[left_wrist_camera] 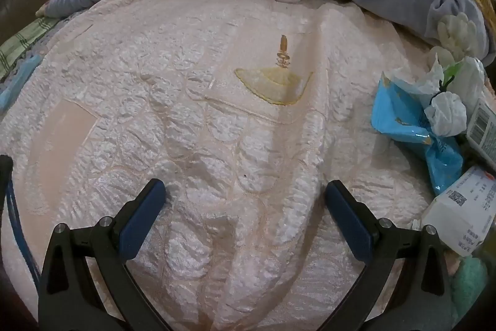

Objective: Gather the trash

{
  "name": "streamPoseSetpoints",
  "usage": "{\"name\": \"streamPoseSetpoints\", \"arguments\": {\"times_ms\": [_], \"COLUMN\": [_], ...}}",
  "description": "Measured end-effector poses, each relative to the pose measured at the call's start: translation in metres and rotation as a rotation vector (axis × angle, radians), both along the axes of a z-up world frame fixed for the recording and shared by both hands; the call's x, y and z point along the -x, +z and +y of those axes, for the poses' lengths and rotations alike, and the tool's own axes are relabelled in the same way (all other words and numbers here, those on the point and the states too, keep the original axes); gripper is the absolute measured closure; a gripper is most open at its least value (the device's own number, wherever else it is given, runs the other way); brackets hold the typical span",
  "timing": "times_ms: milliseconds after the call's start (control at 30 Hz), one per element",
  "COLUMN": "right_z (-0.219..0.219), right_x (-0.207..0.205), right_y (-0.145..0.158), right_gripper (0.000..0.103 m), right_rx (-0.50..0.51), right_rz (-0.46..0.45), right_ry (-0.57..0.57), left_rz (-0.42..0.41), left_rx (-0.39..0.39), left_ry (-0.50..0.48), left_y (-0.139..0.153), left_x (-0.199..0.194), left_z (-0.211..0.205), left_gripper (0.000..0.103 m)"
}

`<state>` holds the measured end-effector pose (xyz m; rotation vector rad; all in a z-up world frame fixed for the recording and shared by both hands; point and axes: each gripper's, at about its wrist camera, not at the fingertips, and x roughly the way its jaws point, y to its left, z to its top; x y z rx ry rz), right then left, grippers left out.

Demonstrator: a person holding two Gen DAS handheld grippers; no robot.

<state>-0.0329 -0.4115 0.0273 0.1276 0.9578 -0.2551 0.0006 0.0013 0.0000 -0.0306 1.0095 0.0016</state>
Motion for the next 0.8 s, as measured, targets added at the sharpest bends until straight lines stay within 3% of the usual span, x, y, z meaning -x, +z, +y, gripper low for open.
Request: {"name": "streamPoseSetpoints", "arguments": {"times_ms": [167, 567, 800], "right_z": [0.001, 0.004, 0.001], "right_x": [0.0, -0.002, 0.013], "right_y": [0.001, 0.003, 0.013], "right_gripper": [0.0, 0.0, 0.0], "right_rx": [0.0, -0.004, -0.061], "right_rz": [0.0, 0.017, 0.103], "right_ry": [0.0, 0.006, 0.12], "left_rz": [-0.006, -0.236, -0.351], "left_rx": [0.006, 0.005, -0.032], "left_ry": [0.025, 0.017, 0.003], "left_y": [0.009, 0.111, 0.156], "left_x": [0.012, 0.096, 0.143], "left_z": [0.009, 0.01, -0.003], "left_gripper": [0.001, 0.001, 0.001]}}
